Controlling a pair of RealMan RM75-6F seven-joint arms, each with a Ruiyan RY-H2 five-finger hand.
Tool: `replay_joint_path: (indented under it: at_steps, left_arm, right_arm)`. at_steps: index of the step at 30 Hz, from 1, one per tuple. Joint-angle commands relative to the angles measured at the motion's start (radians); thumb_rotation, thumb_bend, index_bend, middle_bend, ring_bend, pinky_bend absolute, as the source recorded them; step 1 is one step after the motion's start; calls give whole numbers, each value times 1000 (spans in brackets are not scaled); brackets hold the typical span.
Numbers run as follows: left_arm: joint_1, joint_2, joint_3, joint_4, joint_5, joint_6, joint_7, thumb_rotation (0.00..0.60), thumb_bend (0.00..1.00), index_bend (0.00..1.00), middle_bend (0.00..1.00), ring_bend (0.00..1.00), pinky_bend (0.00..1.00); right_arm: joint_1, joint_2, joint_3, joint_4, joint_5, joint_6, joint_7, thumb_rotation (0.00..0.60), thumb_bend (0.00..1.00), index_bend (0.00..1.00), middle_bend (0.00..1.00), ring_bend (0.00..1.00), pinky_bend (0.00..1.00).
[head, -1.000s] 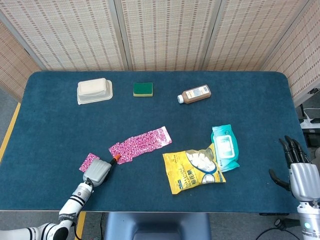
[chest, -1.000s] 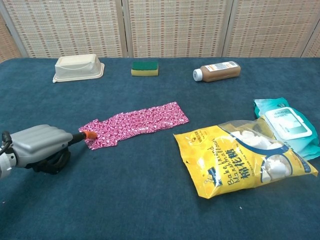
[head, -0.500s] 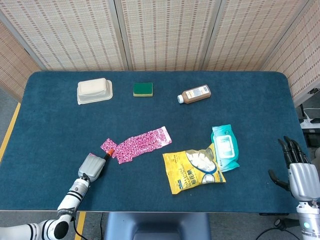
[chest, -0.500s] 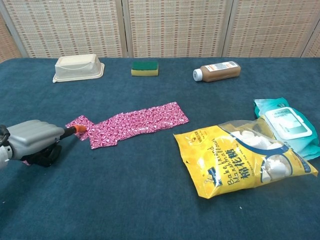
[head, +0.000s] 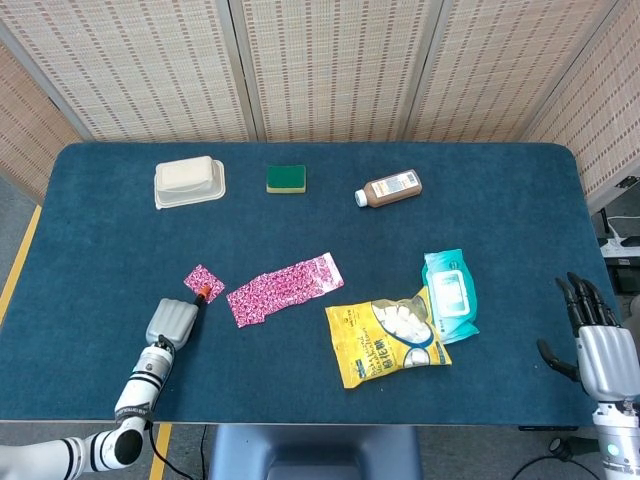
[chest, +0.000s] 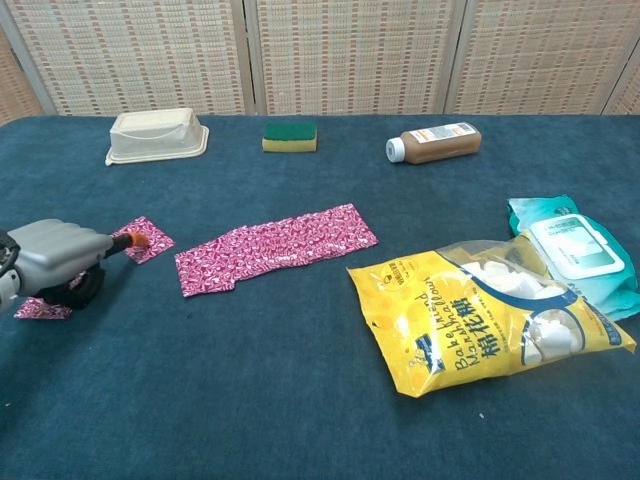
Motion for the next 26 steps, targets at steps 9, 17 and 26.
replay_joint_path:
  at_steps: [9, 17, 26]
  left_arm:
    - [1, -4, -9, -40, -28, 86, 45, 600, 809, 68, 728, 801, 717]
    - [94, 98, 63, -137, 316, 267, -204, 600, 798, 69, 710, 798, 720]
    - [265, 295, 183, -150, 560, 453, -538, 600, 587, 157, 434, 557, 622]
  right_arm:
    - [-1, 1, -1, -1, 0, 0, -1, 600, 219, 0, 0, 0, 221]
    - [1, 6, -1, -4, 2, -5, 2, 600, 219, 0, 0, 0, 221]
    - [-1, 1, 1, -4, 1, 3, -2, 600, 214, 0, 0, 0, 221]
